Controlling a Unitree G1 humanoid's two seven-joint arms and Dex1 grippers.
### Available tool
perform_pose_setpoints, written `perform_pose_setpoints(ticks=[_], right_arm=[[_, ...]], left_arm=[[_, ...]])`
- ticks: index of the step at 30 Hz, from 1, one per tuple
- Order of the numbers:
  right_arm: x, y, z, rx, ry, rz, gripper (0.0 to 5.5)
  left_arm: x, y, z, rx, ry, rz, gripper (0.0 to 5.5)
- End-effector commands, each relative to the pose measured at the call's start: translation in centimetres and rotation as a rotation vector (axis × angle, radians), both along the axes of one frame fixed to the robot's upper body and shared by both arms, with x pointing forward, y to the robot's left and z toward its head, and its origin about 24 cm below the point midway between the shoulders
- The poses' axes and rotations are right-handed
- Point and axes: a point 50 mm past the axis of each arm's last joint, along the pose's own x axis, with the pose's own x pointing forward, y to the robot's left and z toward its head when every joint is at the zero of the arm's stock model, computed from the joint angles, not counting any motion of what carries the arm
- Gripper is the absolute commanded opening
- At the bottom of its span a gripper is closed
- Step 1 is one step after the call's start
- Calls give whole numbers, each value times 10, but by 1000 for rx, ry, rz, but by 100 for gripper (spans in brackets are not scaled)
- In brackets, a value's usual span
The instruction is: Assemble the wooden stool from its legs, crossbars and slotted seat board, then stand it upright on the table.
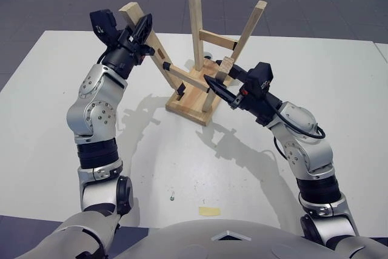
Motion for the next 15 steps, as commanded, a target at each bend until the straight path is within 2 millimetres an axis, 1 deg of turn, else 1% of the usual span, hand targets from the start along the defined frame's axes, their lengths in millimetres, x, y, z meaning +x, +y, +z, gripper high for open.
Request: perform_pose_setpoints(ticks=[1,4,7,10,15], right_arm=[[0,0,-25,-61,123,-16,214],[0,0,-25,-62,120,-16,214],[1,0,-24,-59,117,-19,214],[1,0,-24,-55,117,-20,214],[2,0,-22,-48,108,-26,214]], left_arm=[[-1,-3,-17,47,47,-12,104],[0,-4,-29,19,94,5,104],[-2,-3,-33,41,101,12,104],[0,2,-33,76,86,34,104],[8,8,-30,61,67,84,104]])
